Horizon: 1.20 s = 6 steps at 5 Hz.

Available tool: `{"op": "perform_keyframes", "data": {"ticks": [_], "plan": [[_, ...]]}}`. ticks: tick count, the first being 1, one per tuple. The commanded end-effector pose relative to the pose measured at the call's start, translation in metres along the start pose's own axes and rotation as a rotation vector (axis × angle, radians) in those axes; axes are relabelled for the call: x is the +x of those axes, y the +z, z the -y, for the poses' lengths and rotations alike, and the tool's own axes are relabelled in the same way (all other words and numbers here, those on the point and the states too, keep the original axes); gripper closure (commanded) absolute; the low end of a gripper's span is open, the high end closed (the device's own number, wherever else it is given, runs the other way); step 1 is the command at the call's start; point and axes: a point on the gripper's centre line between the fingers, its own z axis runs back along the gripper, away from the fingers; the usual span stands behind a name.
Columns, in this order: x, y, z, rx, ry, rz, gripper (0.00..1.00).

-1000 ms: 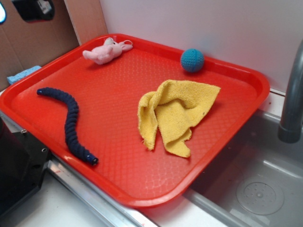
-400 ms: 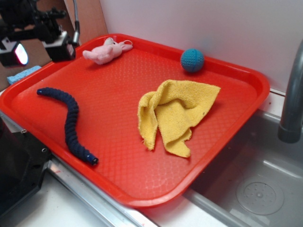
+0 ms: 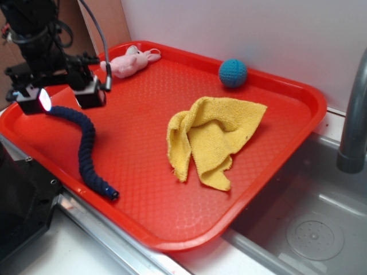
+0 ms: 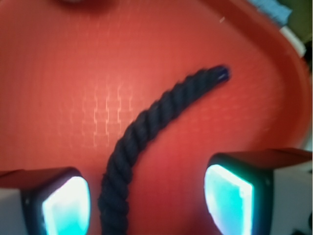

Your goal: Grab the blue rope.

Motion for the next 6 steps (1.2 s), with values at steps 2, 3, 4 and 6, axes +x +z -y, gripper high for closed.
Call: {"op": "perform_keyframes", "data": {"ticks": [2,3,4,6], "plan": [[-0.005,-0.041,0.015,-0.045,-0.047,-0.024,0.0],[-0.006,-0.041,0.013,-0.067,-0.034,-0.027,1.0],[-0.005,-0.035,0.012,-0.041,-0.033,-0.008,1.0],[0.001,0.013,0.029,0.035,-0.235,-0.016,1.0]]}}
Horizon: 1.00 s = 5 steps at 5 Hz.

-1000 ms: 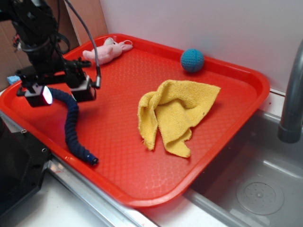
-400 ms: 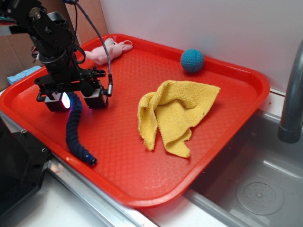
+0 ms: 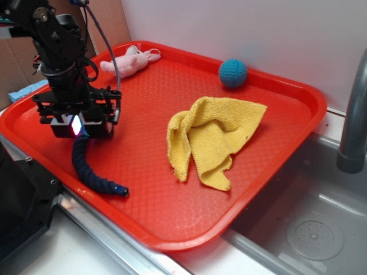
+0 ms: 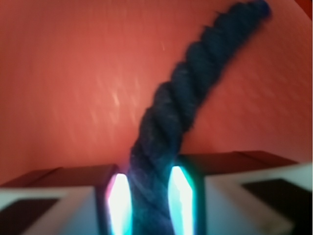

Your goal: Grab the blue rope.

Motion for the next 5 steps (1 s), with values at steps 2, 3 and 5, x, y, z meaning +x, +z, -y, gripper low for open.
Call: {"op": "perform_keyframes", "data": {"ticks": [2,3,5], "plan": [[0.007,0.122,0.05,-0.117,-0.412,-0.016,1.0],[0.006,0.159,0.064,-0.155,-0.476,-0.011,1.0],[-0.001,0.189,0.08,-0.141,-0.545,-0.025,1.0]]}}
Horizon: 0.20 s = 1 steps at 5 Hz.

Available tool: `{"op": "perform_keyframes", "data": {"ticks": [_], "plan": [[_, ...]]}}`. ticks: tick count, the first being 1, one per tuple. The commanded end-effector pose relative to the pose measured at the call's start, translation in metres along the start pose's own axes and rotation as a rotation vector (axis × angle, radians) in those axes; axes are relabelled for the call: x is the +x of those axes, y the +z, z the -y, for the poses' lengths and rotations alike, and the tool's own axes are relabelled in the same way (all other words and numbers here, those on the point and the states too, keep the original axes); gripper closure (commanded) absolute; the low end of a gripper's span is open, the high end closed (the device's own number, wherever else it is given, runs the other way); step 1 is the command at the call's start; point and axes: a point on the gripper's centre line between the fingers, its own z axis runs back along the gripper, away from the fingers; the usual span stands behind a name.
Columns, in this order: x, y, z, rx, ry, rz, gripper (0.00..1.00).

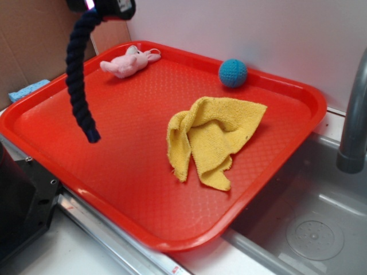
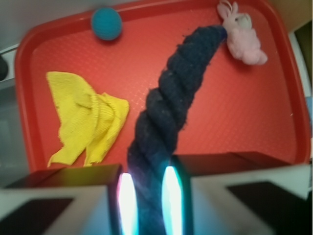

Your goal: Grab the blue rope.

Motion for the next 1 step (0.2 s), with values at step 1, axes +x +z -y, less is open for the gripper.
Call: {"op": "perform_keyframes", "data": {"ticks": [1], "plan": [[0.0087,0.0059,-0.0053,-0.022,0.019,-0.016,1.0]]}}
